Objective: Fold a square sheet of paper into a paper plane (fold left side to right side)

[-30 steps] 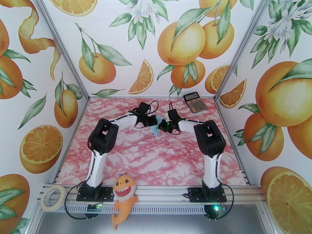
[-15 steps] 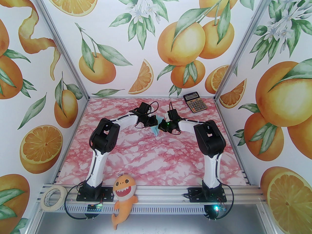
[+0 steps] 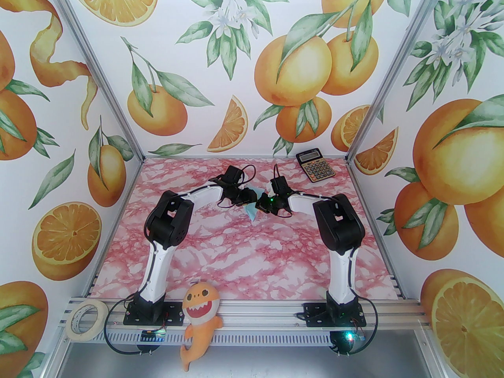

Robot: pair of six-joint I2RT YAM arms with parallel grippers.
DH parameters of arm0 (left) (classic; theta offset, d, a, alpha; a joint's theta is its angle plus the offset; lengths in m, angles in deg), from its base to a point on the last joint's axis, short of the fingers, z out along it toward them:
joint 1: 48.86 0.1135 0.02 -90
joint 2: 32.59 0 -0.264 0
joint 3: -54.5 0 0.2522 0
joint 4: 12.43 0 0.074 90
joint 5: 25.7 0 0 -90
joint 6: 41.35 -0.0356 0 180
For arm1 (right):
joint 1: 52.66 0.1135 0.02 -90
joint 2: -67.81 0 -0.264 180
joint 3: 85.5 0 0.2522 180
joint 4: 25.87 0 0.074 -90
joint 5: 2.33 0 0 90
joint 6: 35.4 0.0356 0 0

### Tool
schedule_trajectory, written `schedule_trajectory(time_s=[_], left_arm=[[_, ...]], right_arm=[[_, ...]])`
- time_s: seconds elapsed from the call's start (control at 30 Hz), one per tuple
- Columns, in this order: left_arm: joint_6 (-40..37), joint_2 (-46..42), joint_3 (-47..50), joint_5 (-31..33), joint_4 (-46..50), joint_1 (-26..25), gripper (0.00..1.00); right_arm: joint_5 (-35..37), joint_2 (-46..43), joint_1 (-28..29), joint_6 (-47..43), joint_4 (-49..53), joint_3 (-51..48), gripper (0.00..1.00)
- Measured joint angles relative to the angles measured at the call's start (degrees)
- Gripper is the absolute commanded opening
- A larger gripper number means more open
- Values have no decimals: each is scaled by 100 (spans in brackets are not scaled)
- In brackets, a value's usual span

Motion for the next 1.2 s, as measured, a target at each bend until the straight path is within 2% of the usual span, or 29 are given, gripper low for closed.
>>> schedule_trajectory(time_s=[0.3, 0.5, 0.77, 0.83, 0.97, 1.2], left_arm=[[-22, -527, 999, -271, -302, -37, 40], [20, -586, 1261, -297, -546, -87, 24], [81, -586, 1309, -278, -590, -195, 23], [87, -588, 1309, -269, -597, -205, 20], [68, -586, 1307, -173, -586, -227, 8], [17, -575, 1231, 46, -409, -280, 8]], right_arm=[[0, 0, 0, 0, 0, 0, 0], [0, 0, 0, 0, 0, 0, 0], [-2, 0, -2, 0, 0, 0, 0], [-2, 0, 0, 0, 0, 0, 0], [-2, 0, -2, 0, 0, 0, 0], [0, 0, 0, 0, 0, 0, 0]])
